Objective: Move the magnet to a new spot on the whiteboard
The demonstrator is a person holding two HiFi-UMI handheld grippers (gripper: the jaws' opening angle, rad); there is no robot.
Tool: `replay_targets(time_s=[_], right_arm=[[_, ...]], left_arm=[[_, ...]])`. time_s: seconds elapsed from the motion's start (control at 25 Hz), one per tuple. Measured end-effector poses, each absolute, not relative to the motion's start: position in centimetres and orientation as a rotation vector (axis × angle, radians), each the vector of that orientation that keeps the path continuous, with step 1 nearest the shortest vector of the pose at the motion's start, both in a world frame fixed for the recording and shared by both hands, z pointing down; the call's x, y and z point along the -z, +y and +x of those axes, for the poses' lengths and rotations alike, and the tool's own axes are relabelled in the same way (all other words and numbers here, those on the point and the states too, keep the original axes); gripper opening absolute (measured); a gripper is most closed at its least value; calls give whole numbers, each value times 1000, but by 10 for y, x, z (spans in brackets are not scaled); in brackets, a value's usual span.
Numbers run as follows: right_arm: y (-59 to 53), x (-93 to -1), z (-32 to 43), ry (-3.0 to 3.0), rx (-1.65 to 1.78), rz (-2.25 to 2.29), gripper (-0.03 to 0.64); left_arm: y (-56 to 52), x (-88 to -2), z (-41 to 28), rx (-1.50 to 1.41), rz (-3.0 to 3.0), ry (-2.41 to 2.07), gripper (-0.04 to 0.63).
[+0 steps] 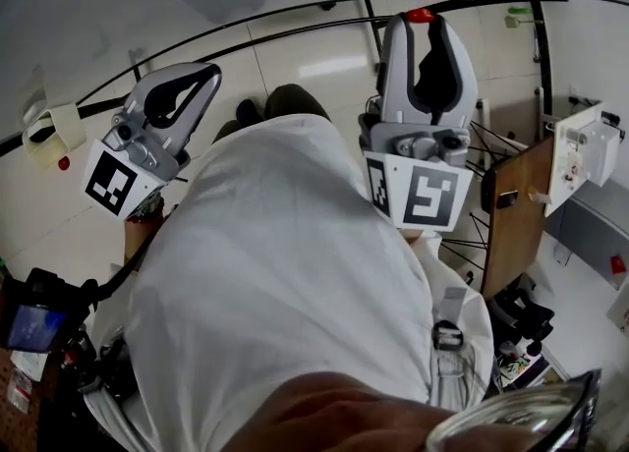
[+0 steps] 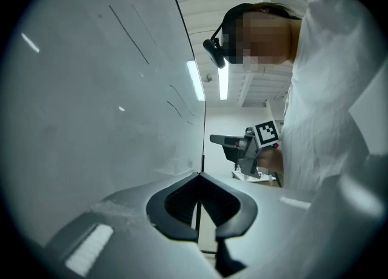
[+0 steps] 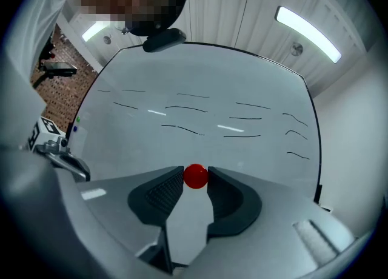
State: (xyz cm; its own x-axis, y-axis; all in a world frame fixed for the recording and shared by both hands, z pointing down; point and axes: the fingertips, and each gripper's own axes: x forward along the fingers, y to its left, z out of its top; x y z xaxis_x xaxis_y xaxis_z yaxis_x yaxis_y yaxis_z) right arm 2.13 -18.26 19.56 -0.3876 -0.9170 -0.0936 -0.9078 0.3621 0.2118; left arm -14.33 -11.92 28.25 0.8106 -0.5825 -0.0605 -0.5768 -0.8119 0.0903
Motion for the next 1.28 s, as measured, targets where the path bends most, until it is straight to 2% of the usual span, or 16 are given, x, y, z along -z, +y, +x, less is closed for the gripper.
replay_targets(time_s=[0.36,0.44,0.6,0.72,0.96,1.28], right_arm=[[-171,-210,16,-2646,323,1639,121],[-145,-207,41,-2700,277,1612,121],[-79,-213,147,-2688,256,1643,121],[-50,-233,197,-2690,208,1628,121],[-16,-250,243,-2781,79,1563,121],[45,-207,234,-2848,148,1535,121]], left_arm=[[-123,-277,-153,139,2941,-963,-6],[-97,-277,-123,141,2937,-938,-6],[-31,-271,-19,176,2966,-970,-6],[8,-275,13,227,2925,-1155,-6],[78,-297,12,145,2753,-1480,-6],[134,-238,-11,268,2777,-1661,-6]])
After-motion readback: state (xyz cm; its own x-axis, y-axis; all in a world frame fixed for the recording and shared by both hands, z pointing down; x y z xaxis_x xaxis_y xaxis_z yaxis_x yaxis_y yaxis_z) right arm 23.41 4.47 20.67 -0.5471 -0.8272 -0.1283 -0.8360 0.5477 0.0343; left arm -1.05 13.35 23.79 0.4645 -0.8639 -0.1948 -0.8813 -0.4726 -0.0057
